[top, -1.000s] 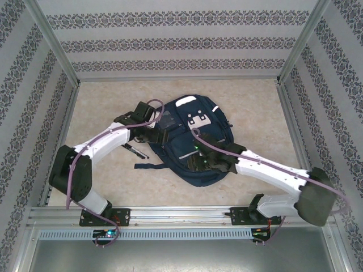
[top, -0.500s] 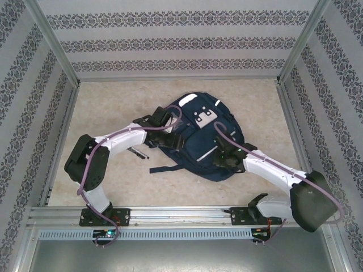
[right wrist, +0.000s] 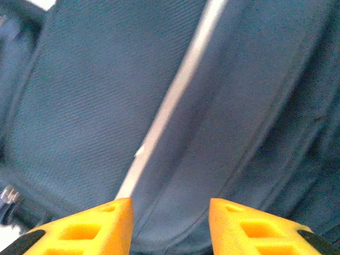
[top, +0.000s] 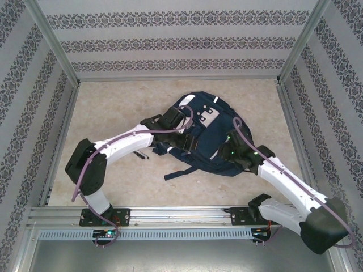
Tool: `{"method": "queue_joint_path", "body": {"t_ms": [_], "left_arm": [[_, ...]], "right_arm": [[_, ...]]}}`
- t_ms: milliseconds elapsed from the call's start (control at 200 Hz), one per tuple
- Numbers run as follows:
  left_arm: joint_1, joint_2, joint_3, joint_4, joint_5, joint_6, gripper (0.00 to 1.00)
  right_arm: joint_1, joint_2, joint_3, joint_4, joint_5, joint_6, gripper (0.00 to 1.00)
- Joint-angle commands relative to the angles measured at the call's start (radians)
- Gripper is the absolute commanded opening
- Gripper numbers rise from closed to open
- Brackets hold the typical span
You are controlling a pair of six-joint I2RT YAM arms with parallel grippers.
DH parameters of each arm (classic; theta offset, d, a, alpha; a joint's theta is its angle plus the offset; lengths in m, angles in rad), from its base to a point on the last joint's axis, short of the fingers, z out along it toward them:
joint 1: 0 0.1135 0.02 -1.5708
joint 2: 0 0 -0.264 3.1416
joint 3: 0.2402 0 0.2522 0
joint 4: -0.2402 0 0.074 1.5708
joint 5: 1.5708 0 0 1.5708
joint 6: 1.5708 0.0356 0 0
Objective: Pack the student bag
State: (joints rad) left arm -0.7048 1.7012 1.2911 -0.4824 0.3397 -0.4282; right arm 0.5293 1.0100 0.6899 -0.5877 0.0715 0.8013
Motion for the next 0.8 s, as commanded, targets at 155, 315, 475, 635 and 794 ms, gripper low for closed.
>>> {"method": "queue_joint_path", "body": {"t_ms": [155,315,475,635,794], "left_arm": [[0.144,-0.003,0.076,-0.120,-0.132,0.082,0.68],[0.238,0.095,0.086,-0.047,-0.031,-0.008,0.60],[0.250,0.145,0.082,-0.009,0.013,-0.046,0.59],[0.251,0.166,0.060,0.002,0.036,-0.064,0.58],[0.250,0.168,0.033,0.009,0.039,-0.075,0.57]], "right_arm": [[0.382,0.112,0.064,0.088,0.148,0.434,0.37],[0.462,0.327,0.218,0.053,0.242,0.704,0.40],[0.477,0.486,0.365,0.002,0.268,0.779,0.42],[0.472,0.567,0.418,-0.038,0.320,0.880,0.43],[0.462,0.657,0.475,-0.057,0.265,0.964,0.44]]}}
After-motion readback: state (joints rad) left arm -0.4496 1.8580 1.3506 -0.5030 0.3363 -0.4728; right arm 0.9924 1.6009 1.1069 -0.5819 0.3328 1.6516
